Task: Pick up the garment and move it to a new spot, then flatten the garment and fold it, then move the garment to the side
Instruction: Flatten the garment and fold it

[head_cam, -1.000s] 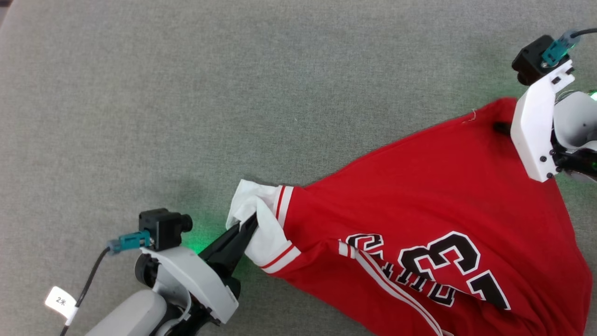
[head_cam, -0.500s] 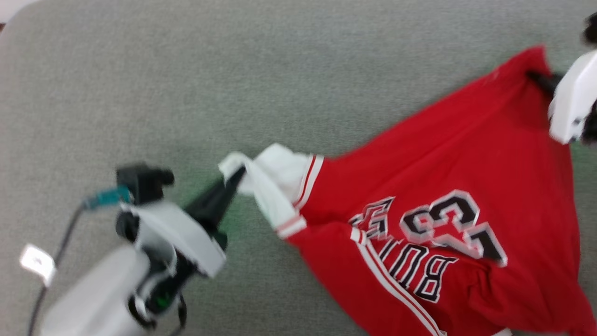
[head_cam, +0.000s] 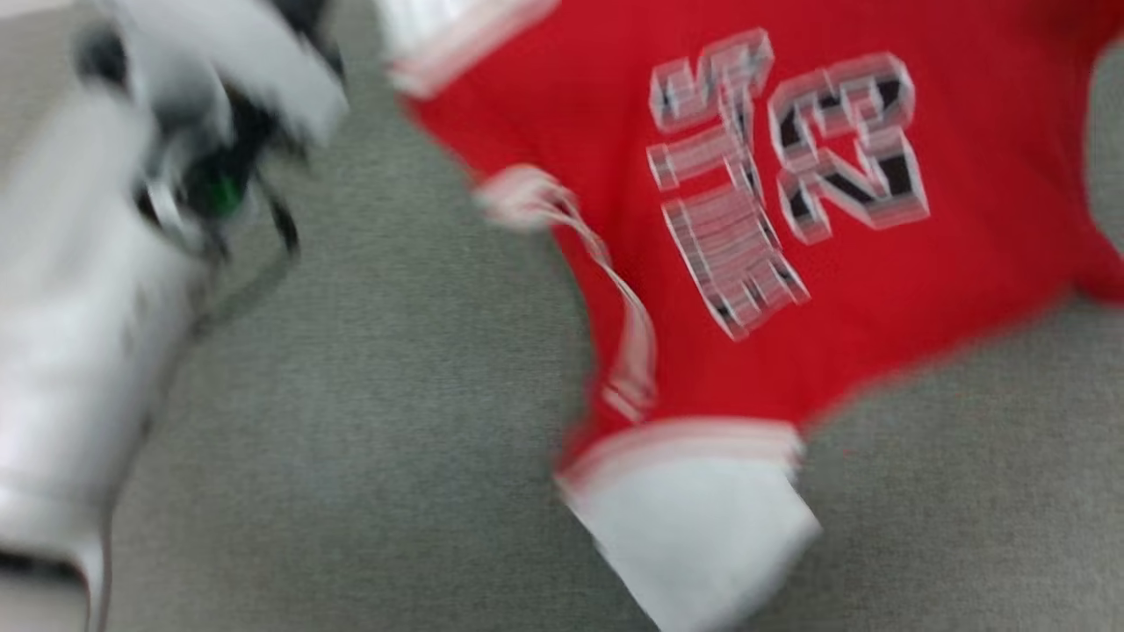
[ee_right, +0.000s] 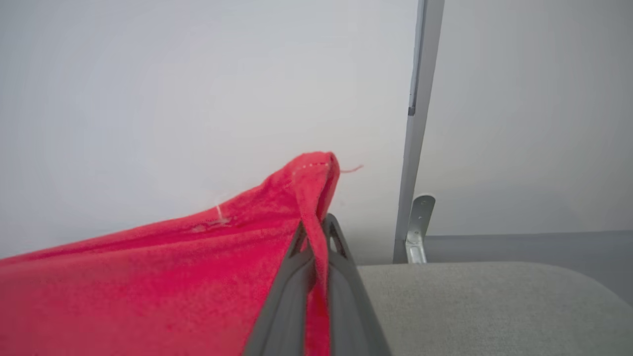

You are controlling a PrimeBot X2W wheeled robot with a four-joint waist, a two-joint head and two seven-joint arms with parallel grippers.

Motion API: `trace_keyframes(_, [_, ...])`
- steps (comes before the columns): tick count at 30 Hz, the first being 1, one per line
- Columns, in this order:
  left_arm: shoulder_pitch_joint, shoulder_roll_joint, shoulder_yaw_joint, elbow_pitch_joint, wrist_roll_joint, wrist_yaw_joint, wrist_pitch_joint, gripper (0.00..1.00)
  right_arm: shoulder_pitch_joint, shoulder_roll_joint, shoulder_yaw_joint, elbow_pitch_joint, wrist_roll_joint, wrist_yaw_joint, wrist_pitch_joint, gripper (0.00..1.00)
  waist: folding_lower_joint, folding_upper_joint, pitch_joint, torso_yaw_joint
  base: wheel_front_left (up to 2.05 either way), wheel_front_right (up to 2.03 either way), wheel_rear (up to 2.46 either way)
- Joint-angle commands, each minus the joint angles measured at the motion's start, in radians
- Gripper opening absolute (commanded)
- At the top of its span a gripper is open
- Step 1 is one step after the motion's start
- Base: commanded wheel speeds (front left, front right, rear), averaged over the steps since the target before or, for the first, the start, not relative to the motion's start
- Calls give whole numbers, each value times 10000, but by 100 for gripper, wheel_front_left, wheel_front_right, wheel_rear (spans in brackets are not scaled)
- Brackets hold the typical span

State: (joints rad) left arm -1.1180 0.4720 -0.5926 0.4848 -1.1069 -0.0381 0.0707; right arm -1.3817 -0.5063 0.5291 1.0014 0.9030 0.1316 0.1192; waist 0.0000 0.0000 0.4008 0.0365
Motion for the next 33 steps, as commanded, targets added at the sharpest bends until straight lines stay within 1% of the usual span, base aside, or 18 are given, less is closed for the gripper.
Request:
trace_keyframes(1, [-630,-205,111,515,2,62,4,0,-407,63,-151,251,-143,-21,-184,0,0,0,278,-292,0,0,0])
trace_keyframes(5, [-2895,-488,421,2345,445,411,-416,0,-1769,492,-594,997,-251,-21,-728,0,0,0,604,-515,0,0,0])
trace_keyframes(8, [-4480,-708,799,3488,659,583,-1311,0,-2757,651,-958,1515,-331,-30,-1310,0,0,0,824,-641,0,0,0])
trace_keyframes(10, [-5410,-809,984,4103,843,579,-2021,0,-3394,758,-1202,1817,-373,-31,-1780,0,0,0,908,-699,0,0,0])
trace_keyframes(13, [-6493,-918,1110,4695,1060,254,-2863,0,-4148,881,-1353,2136,-551,-31,-2373,0,0,0,944,-754,0,0,0])
trace_keyframes(17, [-6982,-1281,1412,5342,810,-326,-3184,0,-4454,1026,-1361,2422,-658,-31,-2612,0,0,0,831,-729,0,0,0])
trace_keyframes(20, [-6558,-1567,1335,5680,605,-693,-3127,0,-4073,1252,-1174,2508,-747,-28,-2534,0,0,0,752,-644,0,0,0])
trace_keyframes(21, [-6330,-1615,1300,5748,534,-772,-3075,0,-3868,1290,-1066,2512,-782,-27,-2482,0,0,0,714,-619,0,0,0])
trace_keyframes(23, [-5698,-1841,1432,5783,49,-865,-2810,0,-3367,1273,-907,2343,-717,-27,-2433,0,0,0,606,-573,0,0,0])
trace_keyframes(24, [-5372,-1883,1331,5667,22,-910,-2634,0,-3111,1286,-775,2179,-700,-25,-2337,0,0,0,565,-547,0,0,0])
trace_keyframes(26, [-4484,-1950,1242,5122,-423,-924,-2294,0,-2469,1274,-563,1749,-529,-19,-2255,0,0,0,470,-514,0,0,0])
trace_keyframes(28, [-3234,-1893,1055,4081,-936,-930,-1910,0,-1665,1195,-295,1201,-284,-18,-2005,0,0,0,371,-498,0,0,0])
trace_keyframes(30, [-1980,-1501,931,3251,-1262,-922,-1723,0,-890,968,-84,530,61,-18,-1767,0,0,0,263,-470,0,0,0])
trace_keyframes(33, [-228,-1289,993,2049,-1974,-926,-1720,0,372,653,379,-540,546,-18,-1517,0,0,0,32,-431,0,0,0])
